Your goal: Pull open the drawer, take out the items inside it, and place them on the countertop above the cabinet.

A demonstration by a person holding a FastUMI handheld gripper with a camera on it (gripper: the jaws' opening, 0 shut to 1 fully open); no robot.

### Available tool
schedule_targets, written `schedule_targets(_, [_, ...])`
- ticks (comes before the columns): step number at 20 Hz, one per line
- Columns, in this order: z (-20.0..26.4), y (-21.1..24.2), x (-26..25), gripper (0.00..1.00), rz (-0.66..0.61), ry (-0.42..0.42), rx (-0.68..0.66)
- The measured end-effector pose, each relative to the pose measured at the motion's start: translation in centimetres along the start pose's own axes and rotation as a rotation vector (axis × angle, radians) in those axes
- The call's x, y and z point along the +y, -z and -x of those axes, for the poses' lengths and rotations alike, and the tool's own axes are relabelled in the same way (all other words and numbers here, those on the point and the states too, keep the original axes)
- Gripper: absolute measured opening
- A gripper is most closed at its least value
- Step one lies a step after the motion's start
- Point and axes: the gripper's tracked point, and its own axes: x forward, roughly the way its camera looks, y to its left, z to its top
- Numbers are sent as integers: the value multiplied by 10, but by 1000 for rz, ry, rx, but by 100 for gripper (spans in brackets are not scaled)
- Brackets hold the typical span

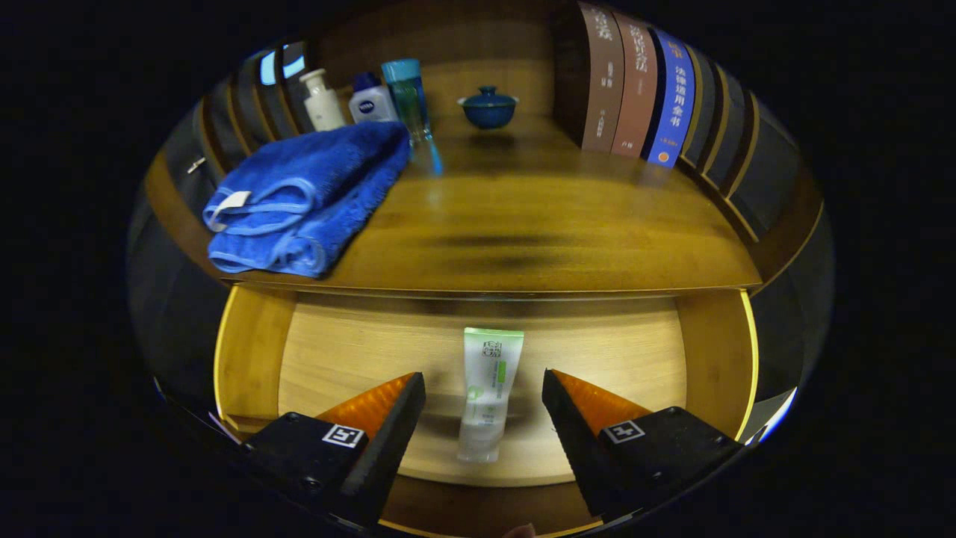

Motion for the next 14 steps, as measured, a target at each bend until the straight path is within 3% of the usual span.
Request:
schedule_targets(5, [-30,11,-2,99,-13,20,108])
schedule_targets(8, [-42,20,-7,93,11,47,136])
schedule_targets(14, [-53,31,-3,68,17,52,184])
